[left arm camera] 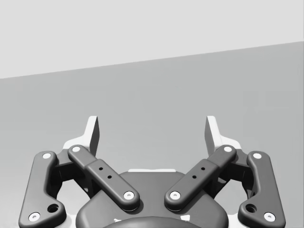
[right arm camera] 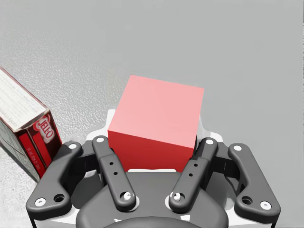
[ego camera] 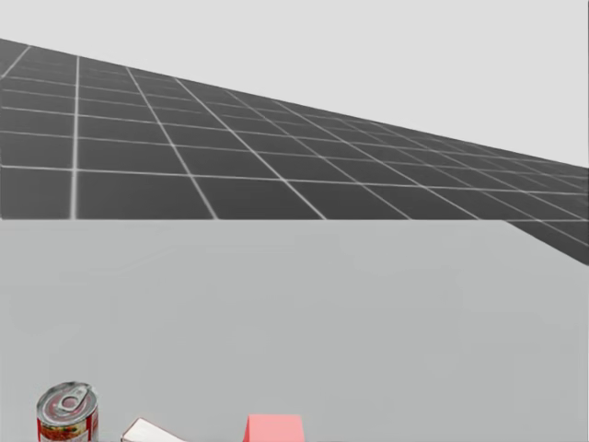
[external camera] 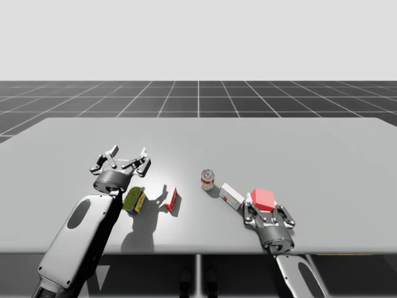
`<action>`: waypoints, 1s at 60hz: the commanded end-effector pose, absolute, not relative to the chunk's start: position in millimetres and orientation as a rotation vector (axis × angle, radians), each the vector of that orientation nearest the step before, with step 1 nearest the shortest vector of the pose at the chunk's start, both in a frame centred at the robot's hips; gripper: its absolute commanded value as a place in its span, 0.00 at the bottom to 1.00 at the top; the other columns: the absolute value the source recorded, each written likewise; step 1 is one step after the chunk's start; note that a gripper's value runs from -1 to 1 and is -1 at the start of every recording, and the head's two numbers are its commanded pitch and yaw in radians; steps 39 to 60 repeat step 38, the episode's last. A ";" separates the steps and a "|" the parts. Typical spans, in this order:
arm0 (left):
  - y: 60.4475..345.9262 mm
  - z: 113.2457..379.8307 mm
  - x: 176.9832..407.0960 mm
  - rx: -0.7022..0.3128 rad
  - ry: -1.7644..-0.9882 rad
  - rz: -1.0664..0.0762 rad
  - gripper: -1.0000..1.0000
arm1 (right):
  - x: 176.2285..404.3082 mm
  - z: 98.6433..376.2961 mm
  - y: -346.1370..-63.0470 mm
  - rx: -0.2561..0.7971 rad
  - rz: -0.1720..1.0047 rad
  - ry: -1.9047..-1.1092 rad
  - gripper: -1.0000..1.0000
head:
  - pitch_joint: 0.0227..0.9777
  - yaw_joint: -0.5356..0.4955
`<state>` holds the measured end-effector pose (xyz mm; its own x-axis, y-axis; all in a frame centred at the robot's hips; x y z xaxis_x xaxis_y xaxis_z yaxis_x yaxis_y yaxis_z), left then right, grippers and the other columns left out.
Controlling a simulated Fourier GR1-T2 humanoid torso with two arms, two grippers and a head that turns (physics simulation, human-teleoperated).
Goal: Find the red cube and pick it up.
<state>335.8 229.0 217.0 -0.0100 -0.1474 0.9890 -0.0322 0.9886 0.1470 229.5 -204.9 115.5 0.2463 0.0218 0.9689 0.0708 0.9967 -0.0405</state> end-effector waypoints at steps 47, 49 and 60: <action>231.7 221.0 335.2 0.141 -1.593 -0.081 0.00 | 233.0 295.3 -223.9 -0.262 -0.019 -1.810 1.00 | 0.44 0.06; 231.7 221.0 335.2 0.141 -1.593 -0.081 0.00 | 233.0 295.3 -223.9 -0.262 -0.019 -1.810 1.00 | 0.44 0.06; 231.7 221.0 335.2 0.141 -1.593 -0.081 0.00 | 233.0 295.3 -223.9 -0.262 -0.019 -1.810 1.00 | 0.44 0.06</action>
